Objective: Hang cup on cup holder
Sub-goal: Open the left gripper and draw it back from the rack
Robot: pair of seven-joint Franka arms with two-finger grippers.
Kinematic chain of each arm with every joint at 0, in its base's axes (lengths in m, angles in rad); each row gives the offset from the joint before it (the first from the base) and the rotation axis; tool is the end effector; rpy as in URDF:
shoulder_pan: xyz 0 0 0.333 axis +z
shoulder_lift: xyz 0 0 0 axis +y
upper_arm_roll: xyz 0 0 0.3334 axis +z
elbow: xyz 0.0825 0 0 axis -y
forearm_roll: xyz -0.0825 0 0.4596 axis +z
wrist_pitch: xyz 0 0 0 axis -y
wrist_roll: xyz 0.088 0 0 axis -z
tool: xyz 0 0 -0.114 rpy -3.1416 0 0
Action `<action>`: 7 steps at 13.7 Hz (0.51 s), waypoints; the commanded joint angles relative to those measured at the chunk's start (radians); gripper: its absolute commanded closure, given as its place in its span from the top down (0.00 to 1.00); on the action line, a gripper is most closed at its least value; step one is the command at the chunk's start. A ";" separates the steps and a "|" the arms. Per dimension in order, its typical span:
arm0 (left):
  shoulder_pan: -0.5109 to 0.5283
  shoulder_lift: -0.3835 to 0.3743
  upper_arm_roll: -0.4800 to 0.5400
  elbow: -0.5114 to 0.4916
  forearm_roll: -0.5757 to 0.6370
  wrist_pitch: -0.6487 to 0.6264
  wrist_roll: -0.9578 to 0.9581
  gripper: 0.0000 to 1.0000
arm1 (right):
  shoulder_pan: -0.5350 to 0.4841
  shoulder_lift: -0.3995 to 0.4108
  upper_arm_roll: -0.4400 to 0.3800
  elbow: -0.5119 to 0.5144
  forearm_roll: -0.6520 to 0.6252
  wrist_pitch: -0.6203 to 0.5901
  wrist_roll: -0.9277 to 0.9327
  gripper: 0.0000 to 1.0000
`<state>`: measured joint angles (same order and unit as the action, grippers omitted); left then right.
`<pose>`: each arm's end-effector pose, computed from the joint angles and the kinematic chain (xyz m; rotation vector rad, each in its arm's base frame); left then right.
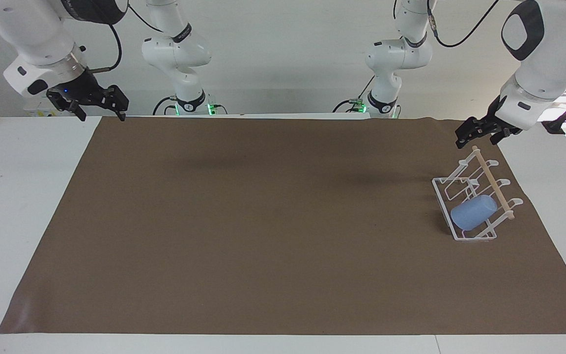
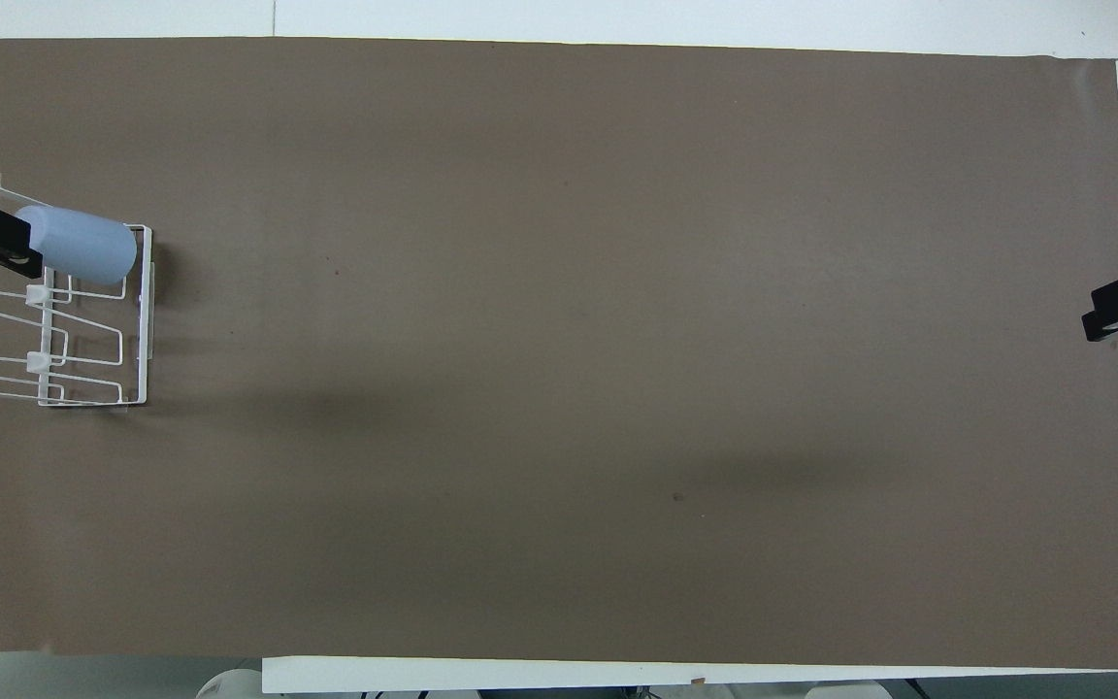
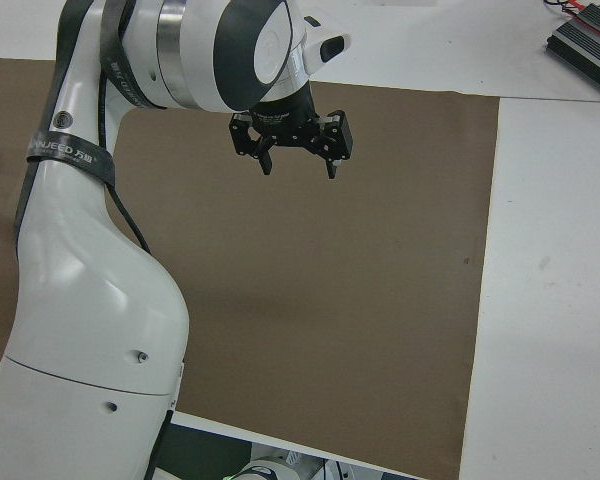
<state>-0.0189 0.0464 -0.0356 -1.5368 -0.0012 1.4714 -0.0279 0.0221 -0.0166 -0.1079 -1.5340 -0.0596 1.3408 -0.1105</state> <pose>0.6323 -0.0341 0.6159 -3.1347 0.0419 0.1754 0.5952 -0.0596 0.6471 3.0891 0.0254 -0.2810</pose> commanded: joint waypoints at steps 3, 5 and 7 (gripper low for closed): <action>-0.010 -0.115 -0.018 -0.058 0.018 0.006 0.005 1.00 | -0.005 -0.022 0.007 -0.025 0.000 0.000 0.008 0.99; 0.001 -0.109 -0.015 -0.051 0.024 0.050 0.014 1.00 | -0.005 -0.022 0.007 -0.025 0.000 0.000 0.008 0.99; 0.002 -0.080 -0.012 -0.011 0.024 0.034 0.014 1.00 | -0.005 -0.020 0.007 -0.025 0.000 0.000 0.008 0.99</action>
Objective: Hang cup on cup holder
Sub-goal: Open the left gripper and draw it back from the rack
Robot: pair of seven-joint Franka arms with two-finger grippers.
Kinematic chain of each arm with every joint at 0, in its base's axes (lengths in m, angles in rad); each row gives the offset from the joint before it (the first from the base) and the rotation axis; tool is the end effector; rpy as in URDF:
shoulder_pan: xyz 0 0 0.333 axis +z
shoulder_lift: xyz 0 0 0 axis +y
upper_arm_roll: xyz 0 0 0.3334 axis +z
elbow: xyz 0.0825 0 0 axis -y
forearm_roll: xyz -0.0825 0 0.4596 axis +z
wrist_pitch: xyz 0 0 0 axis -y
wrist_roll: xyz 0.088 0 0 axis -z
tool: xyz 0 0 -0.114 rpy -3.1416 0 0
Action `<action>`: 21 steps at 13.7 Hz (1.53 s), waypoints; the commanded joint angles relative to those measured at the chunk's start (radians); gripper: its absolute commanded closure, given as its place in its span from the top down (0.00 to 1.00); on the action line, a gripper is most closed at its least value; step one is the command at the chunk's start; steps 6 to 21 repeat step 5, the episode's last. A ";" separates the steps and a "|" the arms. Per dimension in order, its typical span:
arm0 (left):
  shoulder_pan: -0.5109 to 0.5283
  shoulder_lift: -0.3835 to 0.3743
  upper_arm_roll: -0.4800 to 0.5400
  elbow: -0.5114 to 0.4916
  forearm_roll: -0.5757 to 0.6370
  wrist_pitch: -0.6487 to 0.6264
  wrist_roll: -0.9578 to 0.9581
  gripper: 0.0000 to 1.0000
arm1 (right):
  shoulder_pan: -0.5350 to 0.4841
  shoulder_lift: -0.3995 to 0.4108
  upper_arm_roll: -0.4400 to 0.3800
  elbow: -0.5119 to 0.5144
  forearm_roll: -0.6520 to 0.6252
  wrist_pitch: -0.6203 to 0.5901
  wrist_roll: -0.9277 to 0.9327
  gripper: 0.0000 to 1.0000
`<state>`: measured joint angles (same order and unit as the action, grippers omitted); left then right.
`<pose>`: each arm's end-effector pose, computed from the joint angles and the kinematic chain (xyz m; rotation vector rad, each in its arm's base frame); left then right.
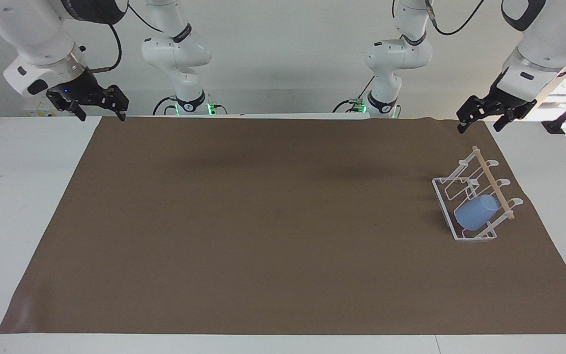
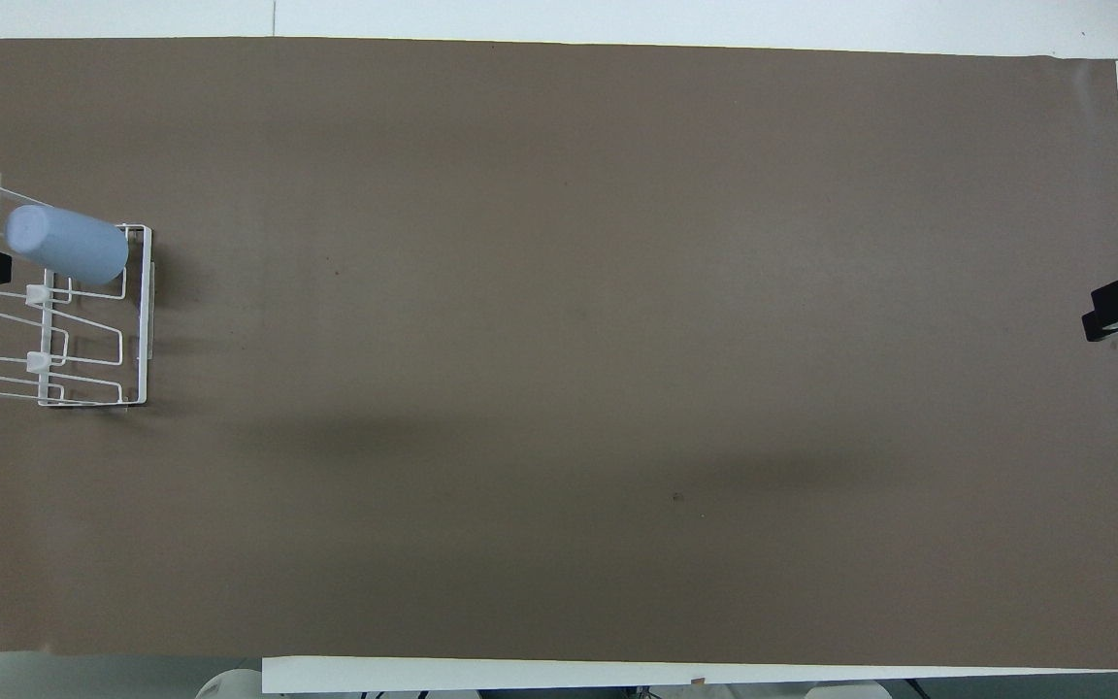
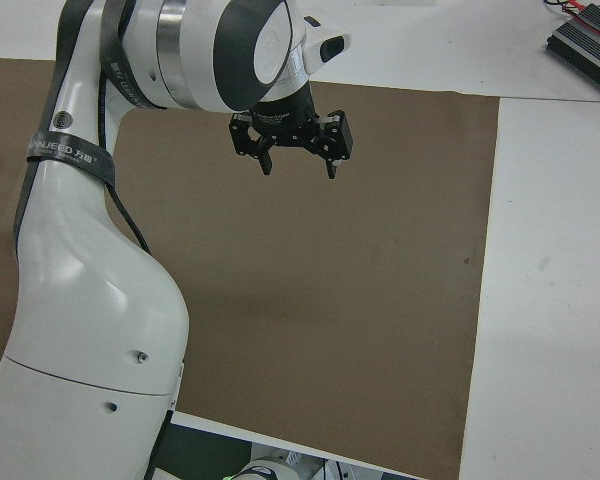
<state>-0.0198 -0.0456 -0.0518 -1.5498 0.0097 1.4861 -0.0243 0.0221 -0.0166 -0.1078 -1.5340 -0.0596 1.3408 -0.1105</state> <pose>0.6047 -0.0430 0.6671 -3.1277 0.0727 0.0275 0.5952 -0.0595 0.6471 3.0891 0.0255 -0.2810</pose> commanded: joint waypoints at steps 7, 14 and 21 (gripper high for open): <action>0.003 0.032 0.007 0.036 0.013 -0.006 0.029 1.00 | -0.005 -0.022 0.007 -0.025 0.000 0.000 0.008 0.99; 0.003 0.032 0.007 0.036 0.013 -0.006 0.029 1.00 | -0.005 -0.022 0.007 -0.025 0.000 0.000 0.008 0.99; 0.003 0.032 0.007 0.036 0.013 -0.006 0.029 1.00 | -0.005 -0.022 0.007 -0.025 0.000 0.000 0.008 0.99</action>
